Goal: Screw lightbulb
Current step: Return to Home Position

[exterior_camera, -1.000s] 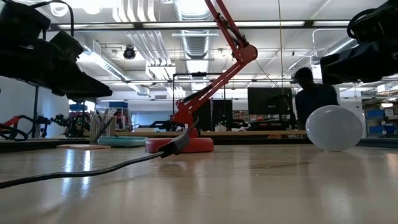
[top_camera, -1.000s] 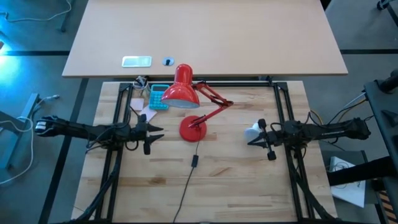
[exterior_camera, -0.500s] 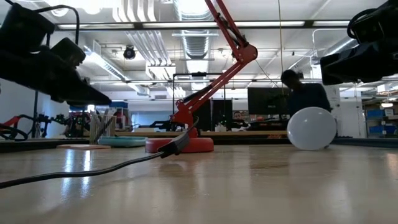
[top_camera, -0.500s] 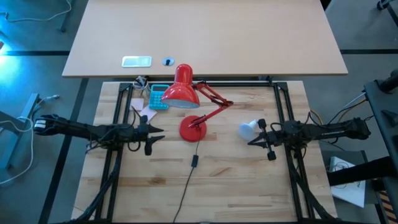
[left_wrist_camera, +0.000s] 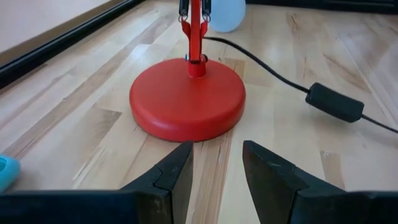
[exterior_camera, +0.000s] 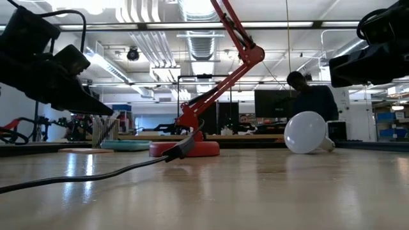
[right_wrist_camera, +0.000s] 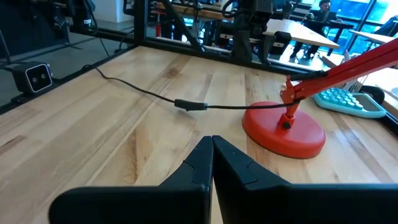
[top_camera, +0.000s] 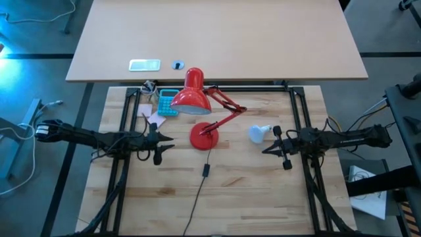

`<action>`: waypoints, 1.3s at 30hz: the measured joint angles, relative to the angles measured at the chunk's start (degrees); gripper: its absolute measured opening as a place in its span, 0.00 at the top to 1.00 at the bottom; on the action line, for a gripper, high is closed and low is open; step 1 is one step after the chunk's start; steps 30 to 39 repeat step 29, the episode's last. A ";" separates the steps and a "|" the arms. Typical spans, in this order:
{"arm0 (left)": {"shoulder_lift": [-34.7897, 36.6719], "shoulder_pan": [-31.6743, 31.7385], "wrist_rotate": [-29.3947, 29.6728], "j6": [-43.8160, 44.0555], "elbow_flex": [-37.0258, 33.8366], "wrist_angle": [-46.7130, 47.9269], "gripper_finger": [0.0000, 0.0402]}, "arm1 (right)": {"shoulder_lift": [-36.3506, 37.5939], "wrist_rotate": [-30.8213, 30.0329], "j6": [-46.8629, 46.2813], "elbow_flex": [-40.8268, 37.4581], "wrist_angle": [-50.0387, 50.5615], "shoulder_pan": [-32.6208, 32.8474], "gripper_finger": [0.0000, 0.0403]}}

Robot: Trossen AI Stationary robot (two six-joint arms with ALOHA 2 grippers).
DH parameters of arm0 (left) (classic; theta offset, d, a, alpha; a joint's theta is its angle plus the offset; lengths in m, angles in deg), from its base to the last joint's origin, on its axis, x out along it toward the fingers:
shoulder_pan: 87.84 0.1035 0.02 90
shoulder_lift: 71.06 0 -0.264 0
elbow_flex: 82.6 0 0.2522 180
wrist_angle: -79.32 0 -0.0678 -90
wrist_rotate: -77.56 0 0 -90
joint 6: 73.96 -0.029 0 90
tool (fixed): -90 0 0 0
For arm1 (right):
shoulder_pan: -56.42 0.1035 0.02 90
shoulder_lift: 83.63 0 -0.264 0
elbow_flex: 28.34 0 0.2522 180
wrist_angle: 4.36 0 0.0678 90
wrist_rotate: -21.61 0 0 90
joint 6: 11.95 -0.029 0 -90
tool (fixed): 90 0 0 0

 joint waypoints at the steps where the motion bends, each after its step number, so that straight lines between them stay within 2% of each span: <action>1: -0.24 0.00 0.00 0.01 0.00 0.01 0.68 | 0.00 0.00 0.00 0.00 0.00 0.00 0.99; 29: -5.83 0.00 0.00 -0.01 0.02 -0.02 0.68 | 0.00 -0.02 0.00 0.00 0.00 0.02 0.99; 39: -5.83 0.00 0.00 -0.01 0.02 -0.02 0.68 | 0.00 -0.02 0.00 0.00 0.00 0.02 0.99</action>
